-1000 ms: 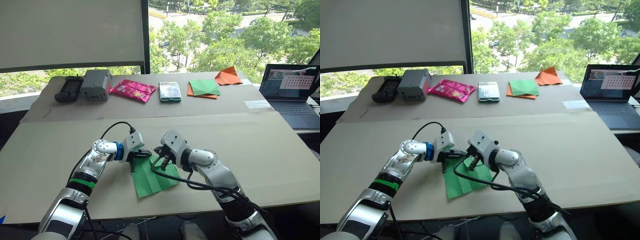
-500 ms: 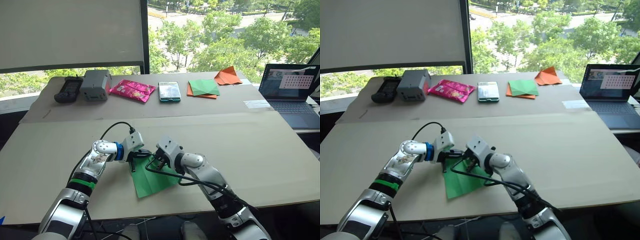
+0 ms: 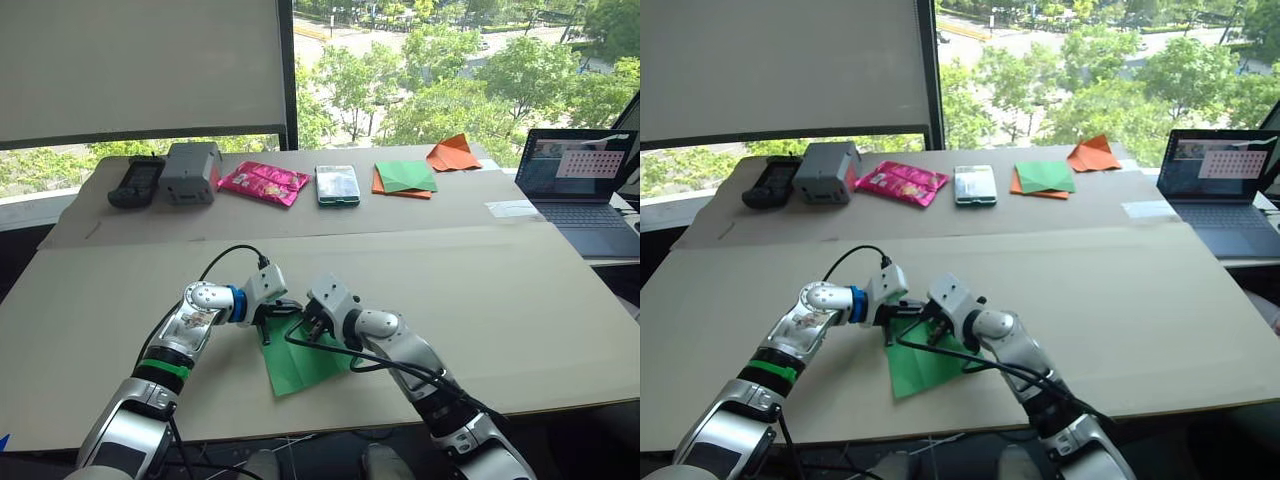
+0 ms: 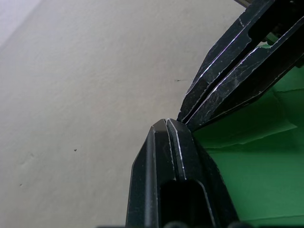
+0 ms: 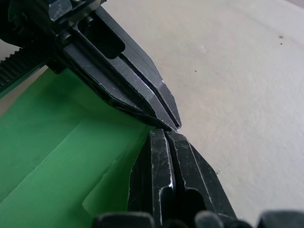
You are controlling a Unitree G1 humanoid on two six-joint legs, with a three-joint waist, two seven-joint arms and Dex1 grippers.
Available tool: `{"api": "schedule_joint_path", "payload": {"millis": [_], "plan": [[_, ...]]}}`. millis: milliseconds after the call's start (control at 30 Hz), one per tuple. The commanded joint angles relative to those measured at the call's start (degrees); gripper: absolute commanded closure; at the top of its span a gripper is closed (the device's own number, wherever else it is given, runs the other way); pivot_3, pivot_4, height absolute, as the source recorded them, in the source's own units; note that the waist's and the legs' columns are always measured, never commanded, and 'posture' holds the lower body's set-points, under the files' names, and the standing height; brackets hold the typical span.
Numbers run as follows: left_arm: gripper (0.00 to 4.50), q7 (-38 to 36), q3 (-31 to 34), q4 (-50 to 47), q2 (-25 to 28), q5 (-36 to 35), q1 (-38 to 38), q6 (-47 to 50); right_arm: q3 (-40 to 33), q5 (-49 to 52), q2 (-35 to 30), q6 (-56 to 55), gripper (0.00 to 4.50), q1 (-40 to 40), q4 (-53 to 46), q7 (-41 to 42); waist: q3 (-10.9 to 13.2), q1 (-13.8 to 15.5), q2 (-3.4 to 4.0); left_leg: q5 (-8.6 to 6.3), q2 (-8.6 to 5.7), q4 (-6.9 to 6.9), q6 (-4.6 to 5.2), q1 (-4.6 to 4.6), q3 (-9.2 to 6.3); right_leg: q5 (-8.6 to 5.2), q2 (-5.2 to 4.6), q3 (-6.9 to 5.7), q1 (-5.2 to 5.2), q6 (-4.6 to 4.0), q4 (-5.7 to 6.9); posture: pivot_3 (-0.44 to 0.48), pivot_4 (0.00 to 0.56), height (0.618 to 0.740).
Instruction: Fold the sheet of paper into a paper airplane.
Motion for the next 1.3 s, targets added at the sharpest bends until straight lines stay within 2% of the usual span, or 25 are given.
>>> {"api": "schedule_joint_path", "payload": {"millis": [33, 367, 900, 1300], "plan": [[4.5, 0.0, -1.4, 0.7, 0.6, 2.2, 1.2, 1.0, 0.6, 0.3, 0.0, 3.2, 4.49, -0.2, 1.2, 0.6, 0.0, 0.0, 0.01, 0.0, 0.0, 0.0, 0.0, 0.0, 0.0, 0.0, 0.0, 0.0, 0.0, 0.0, 0.0, 0.0, 0.15, 0.732], [4.5, -0.2, -1.6, 0.5, 1.2, 2.6, 1.6, 0.9, 1.7, 0.3, -3.3, 6.9, 4.49, 2.4, 0.0, 3.3, -0.5, 0.0, 0.04, -0.02, 0.0, 0.0, -0.03, 0.01, -0.01, -0.01, 0.0, 0.0, 0.01, -0.01, -0.01, 0.0, 0.15, 0.732], [4.5, -0.7, -2.0, 0.4, 1.8, 3.4, 1.8, 0.3, -0.2, 1.9, -5.2, 9.2, 4.49, 4.0, -0.8, 2.4, -0.6, 0.1, 0.02, -0.08, 0.0, 0.0, -0.12, 0.01, -0.01, -0.02, -0.02, -0.01, 0.01, -0.02, -0.03, 0.0, 0.15, 0.732], [4.5, -0.8, -2.2, 0.0, 1.9, 3.5, 2.2, 0.1, -1.3, 3.1, -7.6, 12.1, 4.49, 7.8, -5.1, 1.6, -0.7, 0.3, -0.04, -0.26, -0.01, 0.01, -0.41, 0.03, -0.01, -0.03, -0.04, -0.02, 0.02, -0.02, -0.06, 0.0, 0.15, 0.732]]}}
